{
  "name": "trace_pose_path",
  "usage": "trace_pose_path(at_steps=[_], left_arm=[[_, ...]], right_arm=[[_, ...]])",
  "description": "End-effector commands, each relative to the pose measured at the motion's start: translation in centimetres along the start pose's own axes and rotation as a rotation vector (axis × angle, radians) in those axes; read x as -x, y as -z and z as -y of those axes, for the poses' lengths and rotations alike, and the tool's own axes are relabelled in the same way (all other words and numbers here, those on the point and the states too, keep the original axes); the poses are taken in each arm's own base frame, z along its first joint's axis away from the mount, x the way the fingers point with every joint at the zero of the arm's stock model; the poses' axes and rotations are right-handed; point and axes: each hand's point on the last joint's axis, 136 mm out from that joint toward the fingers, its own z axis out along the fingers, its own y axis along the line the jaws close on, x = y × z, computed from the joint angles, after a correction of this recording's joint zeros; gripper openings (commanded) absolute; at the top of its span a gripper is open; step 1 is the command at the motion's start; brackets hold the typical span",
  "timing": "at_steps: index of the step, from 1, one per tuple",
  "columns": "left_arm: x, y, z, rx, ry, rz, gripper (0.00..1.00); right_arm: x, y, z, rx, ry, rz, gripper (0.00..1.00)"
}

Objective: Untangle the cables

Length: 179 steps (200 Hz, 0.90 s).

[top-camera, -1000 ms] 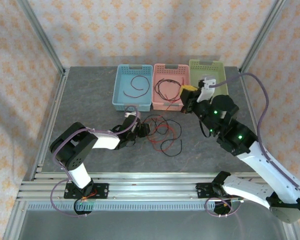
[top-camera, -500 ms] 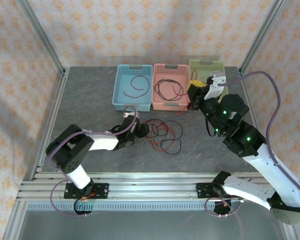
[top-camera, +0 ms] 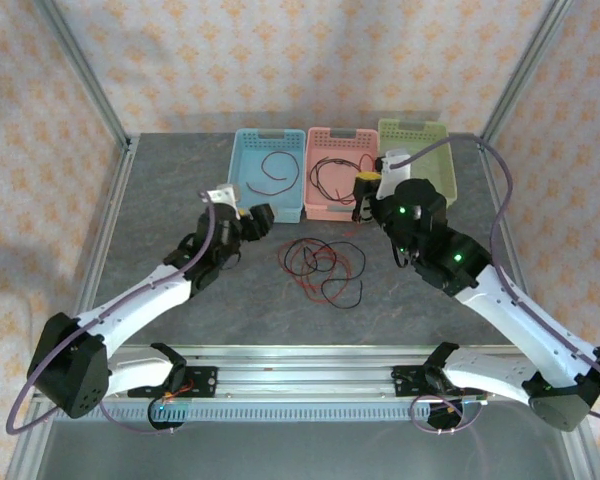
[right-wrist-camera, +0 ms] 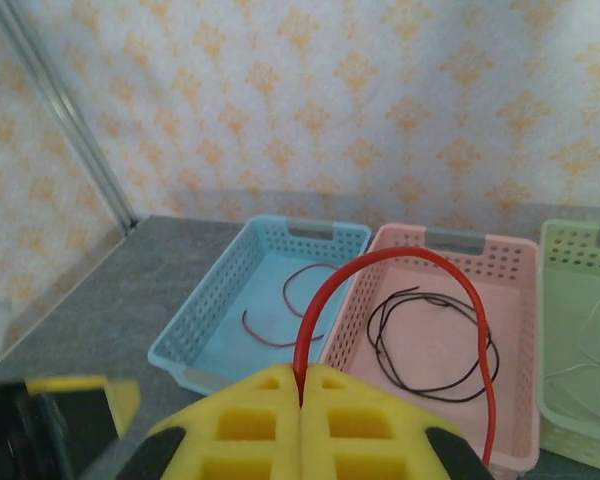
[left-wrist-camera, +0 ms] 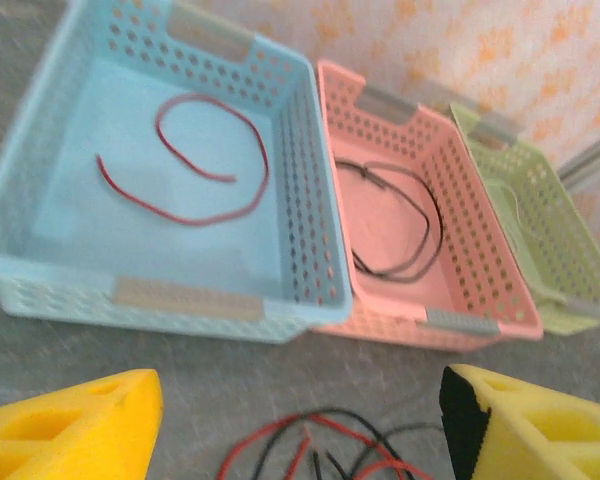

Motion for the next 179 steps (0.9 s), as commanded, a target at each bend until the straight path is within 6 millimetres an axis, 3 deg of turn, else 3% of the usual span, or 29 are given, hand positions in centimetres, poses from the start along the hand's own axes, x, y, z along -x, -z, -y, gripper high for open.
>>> trace_pose_path(at_steps=[1, 25, 52, 87, 119, 179], left_arm=[[2.3, 0.8, -0.3, -0.025, -0.02, -0.009, 0.75], [4.2, 1.0, -0.8, -0.035, -0.037, 0.004, 0.76], [5.9, 1.7, 0.7, -0.106, -0.084, 0.036, 0.8], [7.3, 3.0, 4.4, -0.291, -0.161, 0.082, 0.83], [8.1, 4.5, 7.4, -0.455, -0.238, 0.143, 0.84], [7.1, 6.3, 12.8, -0.788, -0.274, 0.117, 0.84]], right_arm=[[-0.4, -0.1, -1.9, 0.113, 0.027, -0.002, 0.0], [-1.5, -0.9, -2.7, 0.157, 0.054, -0.023, 0.0], [-2.8, -2.1, -2.6, 0.186, 0.098, -0.084, 0.0], [-3.2, -2.6, -3.1, 0.357, 0.122, -0.116, 0.0], [-3.3, -1.9, -4.7, 0.535, 0.205, -0.115, 0.0], [-0.9, -0.1, -7.1, 0.681, 0.258, -0.026, 0.0]])
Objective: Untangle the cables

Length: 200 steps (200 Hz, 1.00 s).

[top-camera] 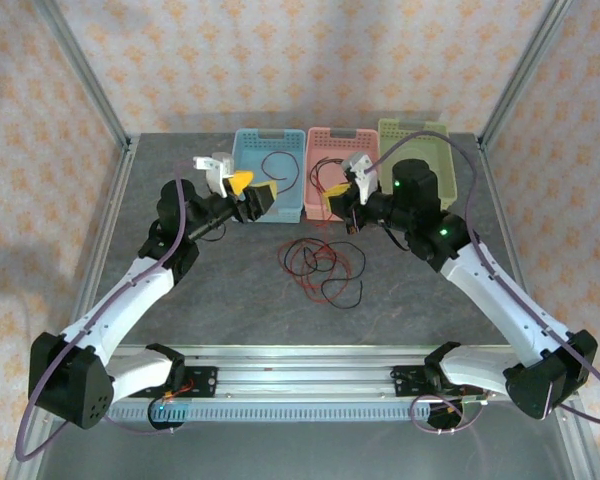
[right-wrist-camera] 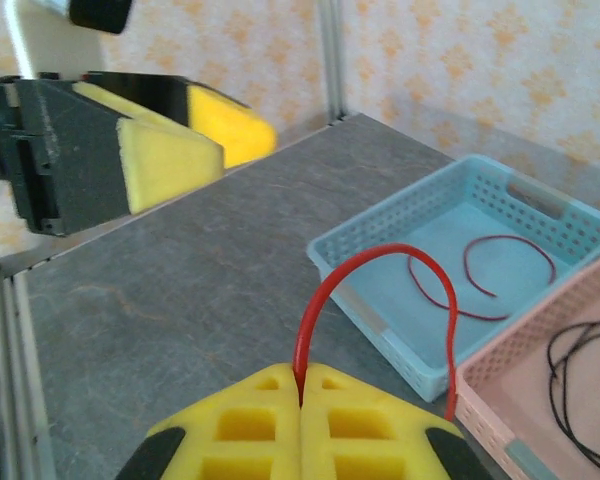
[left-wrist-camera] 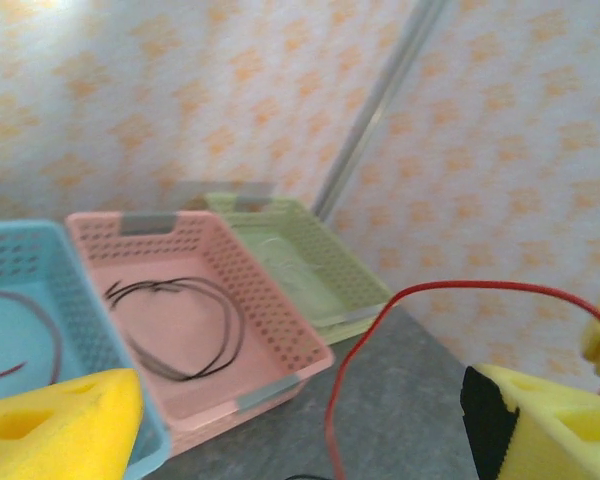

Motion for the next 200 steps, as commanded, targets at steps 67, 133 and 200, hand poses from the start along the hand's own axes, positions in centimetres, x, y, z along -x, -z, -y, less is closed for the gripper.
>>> trace_pose_path(at_steps=[67, 133, 200], left_arm=[[-1.7, -3.3, 6.0, -0.271, -0.053, -0.051, 0.79], [-2.7, -5.6, 7.2, -0.328, -0.04, -0.081, 0.68], [-2.7, -5.6, 7.4, -0.346, -0.031, -0.074, 0.15]], right_arm=[[5.5, 2.9, -3.9, 0.165, 0.069, 0.197, 0.0], [6.1, 4.5, -5.5, 0.217, 0.069, 0.224, 0.0], [4.7, 4.1, -4.6, 0.162, 0.057, 0.18, 0.0]])
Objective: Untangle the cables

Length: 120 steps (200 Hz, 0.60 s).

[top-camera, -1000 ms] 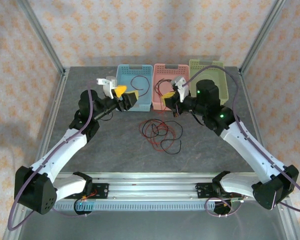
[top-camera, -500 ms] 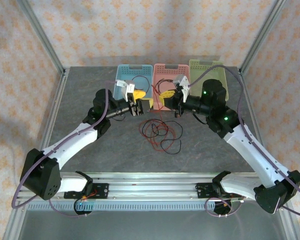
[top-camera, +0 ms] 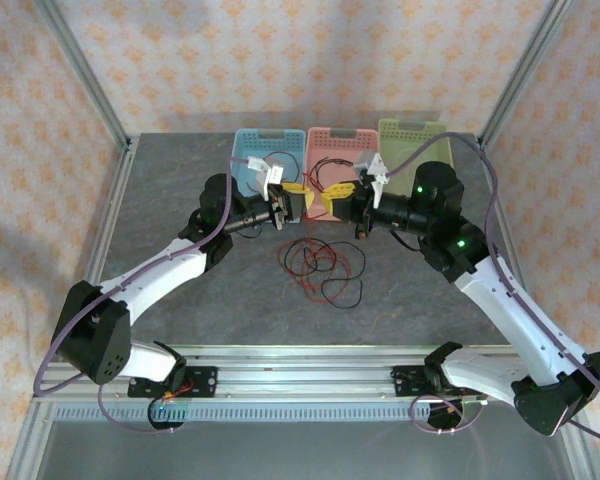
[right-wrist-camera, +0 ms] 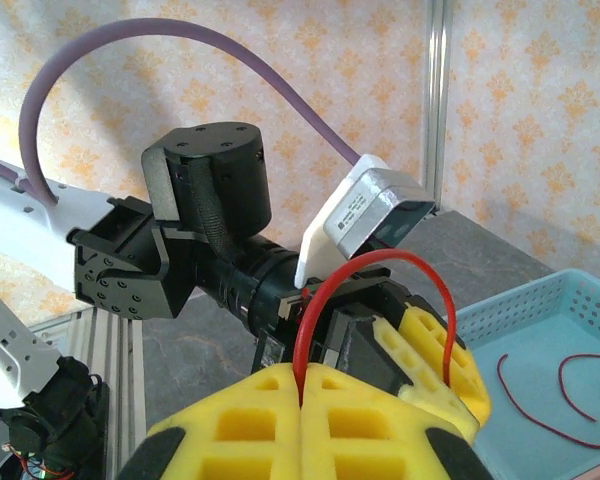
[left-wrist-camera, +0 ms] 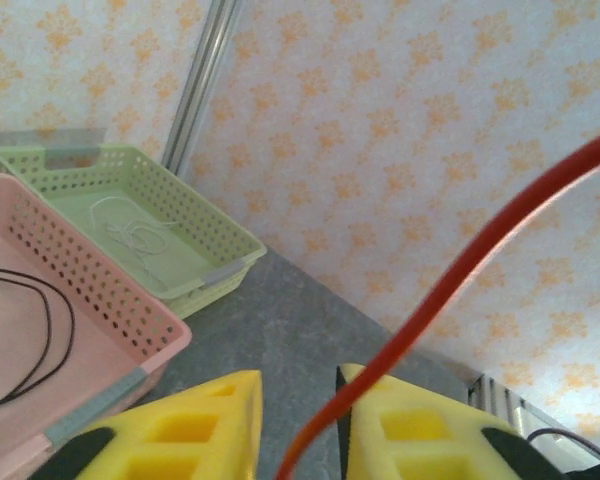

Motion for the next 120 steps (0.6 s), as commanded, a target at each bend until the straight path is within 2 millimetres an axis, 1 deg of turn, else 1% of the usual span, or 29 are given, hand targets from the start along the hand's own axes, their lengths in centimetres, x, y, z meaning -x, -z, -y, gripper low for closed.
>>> trace_pose_path(at_steps=[1, 44, 68, 78, 89, 100, 107, 111, 120], left_arm=[[2.0, 0.1, 1.5, -0.053, -0.051, 0.052, 0.14], [2.0, 0.3, 1.3, -0.038, -0.043, 0.055, 0.0], [2.1, 0.5, 1.2, -0.021, -0.038, 0.062, 0.0], [2.3, 0.6, 0.8, 0.008, -0.031, 0.07, 0.0], [2.5, 0.9, -0.3, 0.067, -0.017, 0.08, 0.0], [2.8, 1.2, -1.7, 0.137, 0.003, 0.089, 0.0], [2.9, 1.6, -2.9, 0.193, 0.022, 0.091, 0.0], [2.8, 1.7, -3.7, 0.225, 0.036, 0.089, 0.0], [3.0, 2.3, -5.2, 0.291, 0.055, 0.09, 0.0]], right_arm=[[0.3, 0.6, 0.0, -0.025, 0.016, 0.009, 0.0], [-0.6, 0.9, 1.4, -0.115, 0.012, -0.016, 0.0], [-1.3, 1.0, 2.3, -0.163, -0.005, -0.037, 0.0], [-1.5, 0.9, 2.6, -0.177, -0.016, -0.045, 0.0], [-1.7, 1.0, 3.1, -0.206, -0.025, -0.044, 0.15], [-1.6, 1.2, 3.4, -0.231, -0.029, -0.035, 0.27], [-1.5, 1.4, 3.6, -0.248, -0.027, -0.027, 0.44], [-1.4, 1.5, 3.8, -0.263, -0.027, -0.021, 0.47], [-1.4, 1.8, 4.4, -0.305, -0.032, -0.01, 0.5]])
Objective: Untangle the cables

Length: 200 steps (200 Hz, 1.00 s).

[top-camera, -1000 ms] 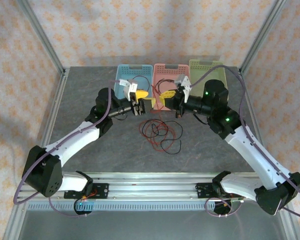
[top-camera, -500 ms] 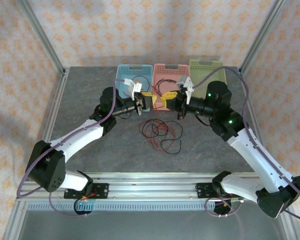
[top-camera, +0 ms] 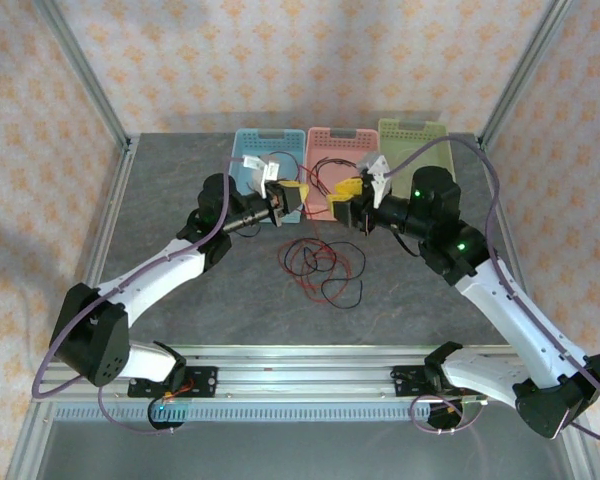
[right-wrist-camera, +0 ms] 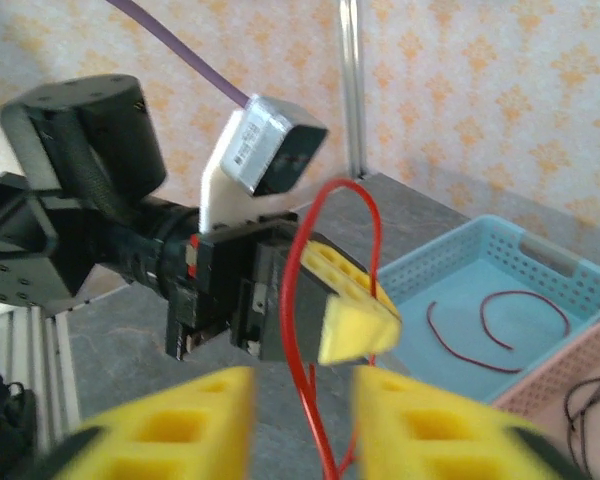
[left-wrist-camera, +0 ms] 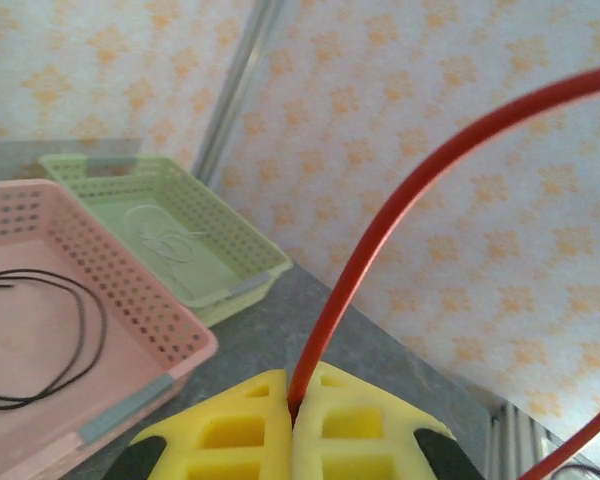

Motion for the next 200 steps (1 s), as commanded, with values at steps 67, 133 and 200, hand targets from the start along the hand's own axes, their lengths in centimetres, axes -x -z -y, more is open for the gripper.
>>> trace_pose_path(at_steps=[67, 133, 200], left_arm=[[4.4, 4.8, -13.9, 0.641, 0.103, 0.042, 0.0], [5.6, 2.9, -20.7, 0.755, 0.165, 0.001, 0.0], [2.2, -0.9, -28.2, 0.846, 0.292, -0.102, 0.0]], right_arm=[[-3.3, 0.6, 8.4, -0.463, -0.186, 0.01, 0.55], [-7.4, -4.3, 11.8, -0.525, -0.319, -0.069, 0.55], [-9.5, -11.9, 14.4, -0.476, -0.403, -0.148, 0.48]])
